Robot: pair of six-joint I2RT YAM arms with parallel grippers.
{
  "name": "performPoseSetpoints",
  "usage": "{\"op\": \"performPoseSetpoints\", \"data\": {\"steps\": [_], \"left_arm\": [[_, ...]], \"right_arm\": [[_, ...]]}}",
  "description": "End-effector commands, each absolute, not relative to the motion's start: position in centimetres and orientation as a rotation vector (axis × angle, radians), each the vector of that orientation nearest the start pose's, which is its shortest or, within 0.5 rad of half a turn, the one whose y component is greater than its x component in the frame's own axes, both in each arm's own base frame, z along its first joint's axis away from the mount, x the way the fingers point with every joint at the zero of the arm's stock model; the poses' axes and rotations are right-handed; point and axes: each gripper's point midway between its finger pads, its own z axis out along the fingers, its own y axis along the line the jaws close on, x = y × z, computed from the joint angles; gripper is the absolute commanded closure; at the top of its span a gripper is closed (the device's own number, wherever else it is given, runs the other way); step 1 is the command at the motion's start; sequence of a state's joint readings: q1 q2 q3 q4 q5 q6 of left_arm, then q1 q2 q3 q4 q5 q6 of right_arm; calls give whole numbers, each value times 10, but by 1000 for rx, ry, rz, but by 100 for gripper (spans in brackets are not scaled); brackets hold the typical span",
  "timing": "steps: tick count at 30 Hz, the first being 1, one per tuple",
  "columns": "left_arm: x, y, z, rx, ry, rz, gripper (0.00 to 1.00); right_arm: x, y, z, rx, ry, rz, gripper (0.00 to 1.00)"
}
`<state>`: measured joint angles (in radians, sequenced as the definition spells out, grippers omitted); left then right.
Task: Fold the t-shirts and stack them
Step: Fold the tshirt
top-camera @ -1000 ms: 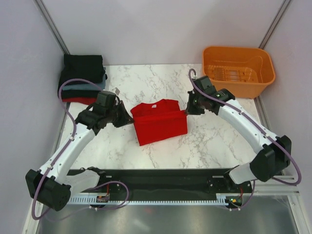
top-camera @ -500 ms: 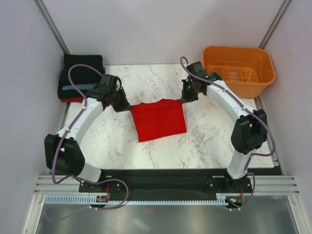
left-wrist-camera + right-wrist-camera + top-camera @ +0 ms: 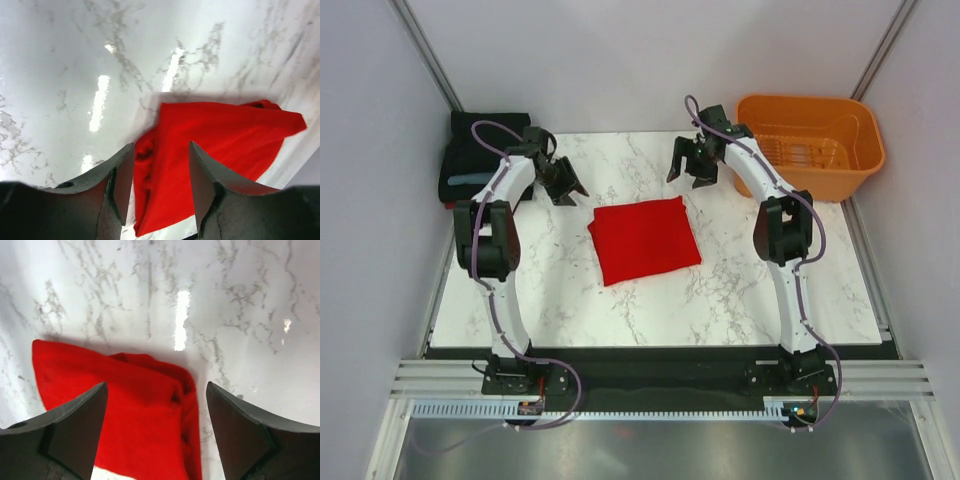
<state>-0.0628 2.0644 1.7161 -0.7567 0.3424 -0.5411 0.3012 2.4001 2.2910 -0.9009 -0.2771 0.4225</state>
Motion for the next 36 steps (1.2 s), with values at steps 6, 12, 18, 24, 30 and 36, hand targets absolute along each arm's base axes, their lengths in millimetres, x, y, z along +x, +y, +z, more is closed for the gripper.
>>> {"op": "performPoseSetpoints", "data": {"steps": [6,12,18,24,30,36], "left_arm": [[425,-106,117,-469,2613,-592,44],[391,-117,89,-482,2528,-626,45],[396,-134,72,-447,2414,-600,44],[400,-138,43,-482,2403,-527,42],[404,-145,15,-534,2451,-520,42],[409,-152,8,-535,2474,-519,48]], "right_arm": [[469,187,133,57,2591,474,12],[398,164,141,114,2510,482,2],[301,163,104,127,2498,650,2],[237,157,102,141,2444,737,2],[207,154,95,110,2432,778,2],[201,156,88,90,2437,804,2]]}}
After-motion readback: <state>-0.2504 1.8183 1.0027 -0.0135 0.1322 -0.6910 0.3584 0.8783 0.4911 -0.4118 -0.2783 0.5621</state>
